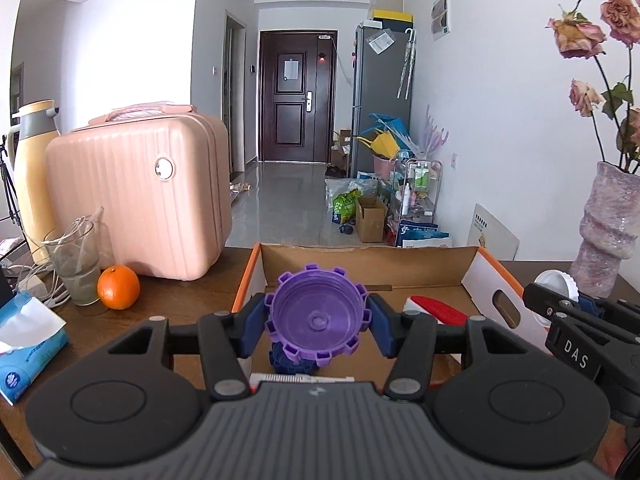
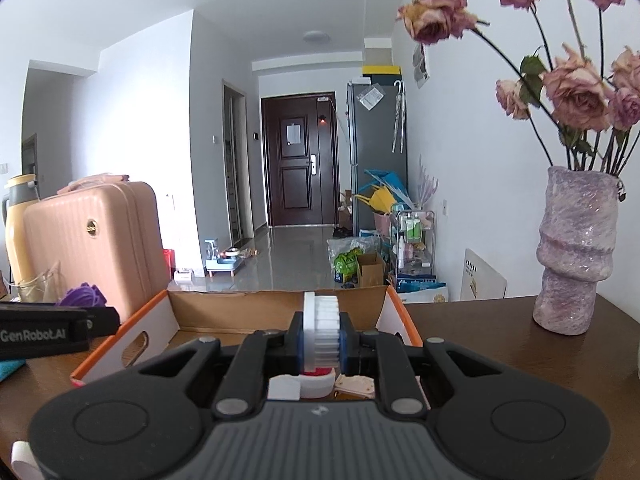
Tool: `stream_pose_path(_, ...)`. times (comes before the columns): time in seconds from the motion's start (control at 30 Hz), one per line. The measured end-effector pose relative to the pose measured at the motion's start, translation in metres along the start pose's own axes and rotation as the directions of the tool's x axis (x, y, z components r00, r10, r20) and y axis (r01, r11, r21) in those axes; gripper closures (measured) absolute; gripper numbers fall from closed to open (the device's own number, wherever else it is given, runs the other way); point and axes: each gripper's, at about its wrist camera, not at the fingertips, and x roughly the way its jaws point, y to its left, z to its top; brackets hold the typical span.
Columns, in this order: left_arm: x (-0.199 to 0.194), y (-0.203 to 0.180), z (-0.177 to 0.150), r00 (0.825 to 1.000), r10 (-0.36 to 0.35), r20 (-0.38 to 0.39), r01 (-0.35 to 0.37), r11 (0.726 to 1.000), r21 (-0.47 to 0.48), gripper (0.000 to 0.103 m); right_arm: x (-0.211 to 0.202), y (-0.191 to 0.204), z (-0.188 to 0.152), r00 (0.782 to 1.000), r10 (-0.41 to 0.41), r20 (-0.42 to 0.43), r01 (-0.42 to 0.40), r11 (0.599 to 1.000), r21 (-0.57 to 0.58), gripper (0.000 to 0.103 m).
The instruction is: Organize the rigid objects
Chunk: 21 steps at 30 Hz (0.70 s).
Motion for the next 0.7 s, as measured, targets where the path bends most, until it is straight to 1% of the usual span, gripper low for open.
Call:
stream_pose_path(0.13, 0.015, 0.000, 0.003, 1.000, 0.003, -0.018, -0.003, 1.000, 0.001, 0.048, 0.016, -0.005, 0.002, 0.999, 0.010, -0.032, -0.010, 1.000, -0.001, 0.088)
stream_pose_path(0.23, 0.025, 0.000, 0.005, 1.000, 0.007, -0.027, -0.006, 1.000, 0.007, 0.048, 0.026, -0.008, 0.002, 0.998, 0.032, -0.055, -0.031, 0.999, 0.019, 0.088)
stream_pose_path(0.47, 0.048, 0.001, 0.013, 0.999, 0.015, -0.046, -0.014, 1.000, 0.017, 0.048, 0.047, -0.011, 0.007, 0.995, 0.043, -0.087, -0.042, 0.999, 0.013, 0.088)
stream_pose_path(0.7, 0.078, 0.002, 0.016, 0.995, 0.036, -0.089, -0.033, 0.999, 0.032, 0.048, 0.068, -0.011, 0.010, 0.992, 0.049, -0.119, -0.048, 0.999, 0.004, 0.088)
